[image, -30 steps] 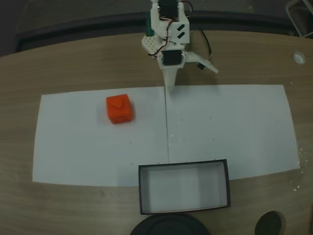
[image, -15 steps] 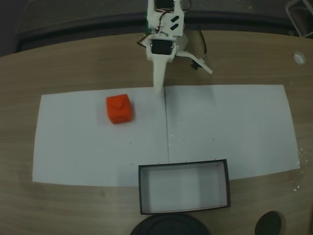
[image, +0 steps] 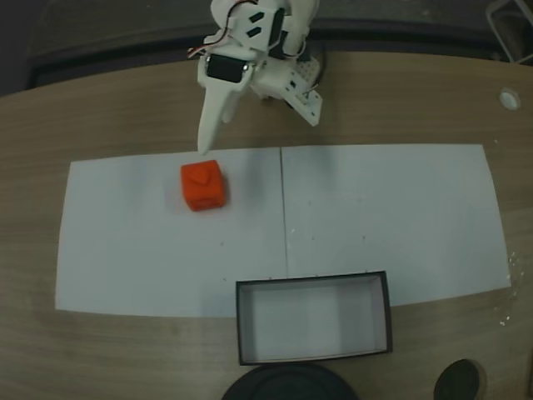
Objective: Grab a orange square and put it in the box.
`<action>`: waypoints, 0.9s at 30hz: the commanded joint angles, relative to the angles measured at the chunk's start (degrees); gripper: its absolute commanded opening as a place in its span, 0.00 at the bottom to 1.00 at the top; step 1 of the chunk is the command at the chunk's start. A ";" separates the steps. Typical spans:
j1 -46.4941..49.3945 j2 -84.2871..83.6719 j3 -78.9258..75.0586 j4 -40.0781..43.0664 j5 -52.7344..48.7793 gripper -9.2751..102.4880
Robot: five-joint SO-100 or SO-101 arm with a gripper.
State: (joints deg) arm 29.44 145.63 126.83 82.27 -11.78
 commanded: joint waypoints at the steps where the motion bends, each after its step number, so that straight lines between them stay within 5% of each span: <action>1: -0.09 -13.27 -10.46 1.76 -0.26 0.46; 27: 7.29 -44.47 -15.73 -4.57 -9.84 0.45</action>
State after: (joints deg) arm 37.44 101.34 113.64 78.05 -21.45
